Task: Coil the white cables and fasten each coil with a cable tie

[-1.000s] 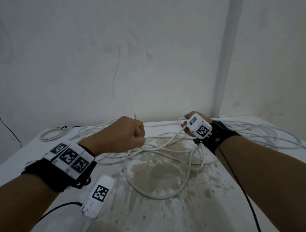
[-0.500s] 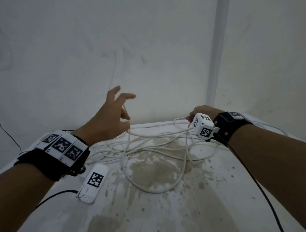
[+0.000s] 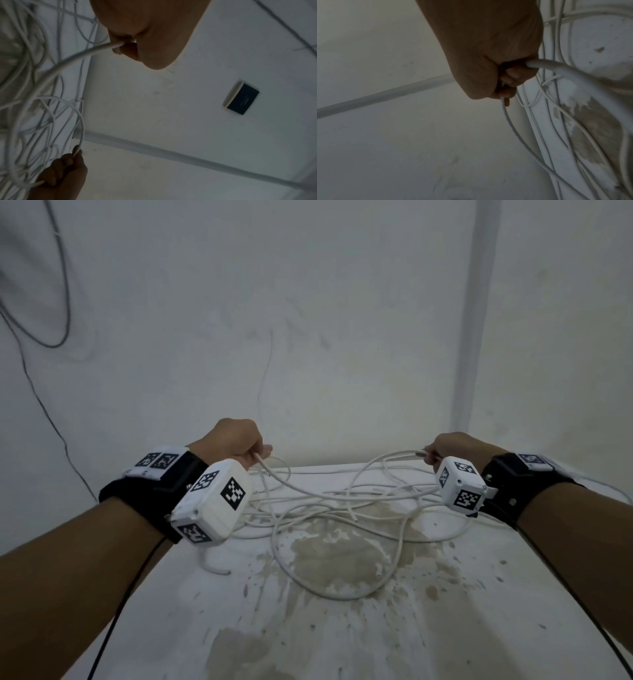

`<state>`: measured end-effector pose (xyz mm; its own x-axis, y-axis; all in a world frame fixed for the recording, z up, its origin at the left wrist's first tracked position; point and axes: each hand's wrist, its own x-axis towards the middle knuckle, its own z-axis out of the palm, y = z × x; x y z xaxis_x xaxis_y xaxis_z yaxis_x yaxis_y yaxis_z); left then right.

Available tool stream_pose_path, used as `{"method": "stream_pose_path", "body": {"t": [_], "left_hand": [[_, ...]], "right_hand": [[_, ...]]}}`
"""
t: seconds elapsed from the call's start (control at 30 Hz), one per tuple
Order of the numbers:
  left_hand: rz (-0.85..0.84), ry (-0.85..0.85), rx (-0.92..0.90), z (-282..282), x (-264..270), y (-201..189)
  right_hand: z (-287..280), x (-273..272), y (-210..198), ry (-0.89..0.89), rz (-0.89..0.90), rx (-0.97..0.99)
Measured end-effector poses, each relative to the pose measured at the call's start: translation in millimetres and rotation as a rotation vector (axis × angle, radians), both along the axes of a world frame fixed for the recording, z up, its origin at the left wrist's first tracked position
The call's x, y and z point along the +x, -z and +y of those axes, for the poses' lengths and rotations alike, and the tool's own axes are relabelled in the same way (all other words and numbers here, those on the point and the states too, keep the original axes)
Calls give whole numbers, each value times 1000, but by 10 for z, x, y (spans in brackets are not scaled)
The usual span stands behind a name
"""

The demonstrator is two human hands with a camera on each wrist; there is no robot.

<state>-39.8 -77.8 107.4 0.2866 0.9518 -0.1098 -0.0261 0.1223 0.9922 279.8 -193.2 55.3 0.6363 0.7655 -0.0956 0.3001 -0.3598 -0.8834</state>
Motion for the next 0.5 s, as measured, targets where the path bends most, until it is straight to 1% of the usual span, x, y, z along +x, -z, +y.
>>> {"method": "stream_pose_path", "body": {"t": [0.03, 0.07, 0.13, 0.17, 0.23, 0.3, 0.4, 0.5], "left_hand": [[-56, 19, -20, 7, -34, -3], [-54, 47, -23, -3, -73, -17], [-53, 34, -5, -3, -110, -72], [-41, 40, 26, -27, -119, -107], [46, 34, 105, -58, -108, -172], [88, 8, 191, -20, -70, -239], [82, -26, 300, 69, -19, -382], [109, 82, 312, 108, 72, -510]], "right_hand": [[-10, -47, 8, 17, 62, 45], [-11, -73, 40, 0, 36, 39], [3, -160, 66, -7, 72, 65], [27, -197, 77, -2, 106, 70], [117, -171, 140, 18, 208, 93], [158, -116, 176, 75, 278, 114], [163, 48, 261, 145, 290, 126], [169, 166, 351, 147, 306, 117]]}}
